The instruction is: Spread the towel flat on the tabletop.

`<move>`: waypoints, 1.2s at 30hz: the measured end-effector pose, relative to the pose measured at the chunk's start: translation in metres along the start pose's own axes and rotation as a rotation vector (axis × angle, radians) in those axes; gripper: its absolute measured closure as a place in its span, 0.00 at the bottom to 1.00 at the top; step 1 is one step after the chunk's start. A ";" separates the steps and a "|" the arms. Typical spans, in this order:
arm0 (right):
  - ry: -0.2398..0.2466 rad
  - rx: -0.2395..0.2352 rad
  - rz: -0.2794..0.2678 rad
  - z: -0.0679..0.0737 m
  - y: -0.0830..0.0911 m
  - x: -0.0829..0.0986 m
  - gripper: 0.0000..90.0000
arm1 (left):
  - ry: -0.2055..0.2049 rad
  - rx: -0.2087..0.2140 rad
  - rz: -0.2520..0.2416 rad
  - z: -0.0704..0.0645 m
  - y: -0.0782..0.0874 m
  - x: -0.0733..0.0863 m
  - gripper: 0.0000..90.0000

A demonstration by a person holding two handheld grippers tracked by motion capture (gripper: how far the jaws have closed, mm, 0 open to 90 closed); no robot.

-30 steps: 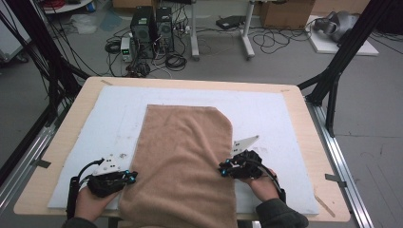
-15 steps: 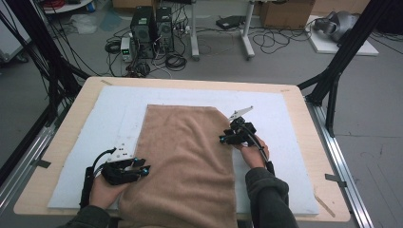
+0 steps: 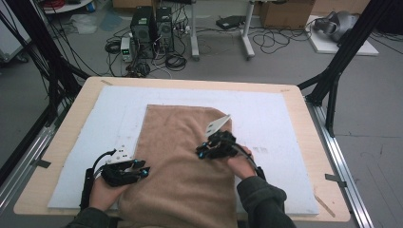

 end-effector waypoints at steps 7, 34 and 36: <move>-0.289 0.369 0.001 -0.076 0.038 0.026 0.69 | 0.009 0.005 -0.003 0.000 0.000 -0.001 0.71; -0.148 0.152 0.035 -0.064 -0.006 -0.001 0.78 | 0.021 0.010 -0.009 0.003 -0.003 -0.003 0.69; -0.137 0.174 0.012 -0.061 -0.004 -0.008 0.74 | 0.021 0.011 -0.009 0.003 -0.003 -0.003 0.69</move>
Point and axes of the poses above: each handheld gripper's, and its own axes: y roughly backward along the jaws, x roughly out of its underside, z roughly to its left, the point moved 3 cm from there along -y, roughly forward along the jaws, and after that the axes turned 7 degrees about y, right-handed, at the moved point
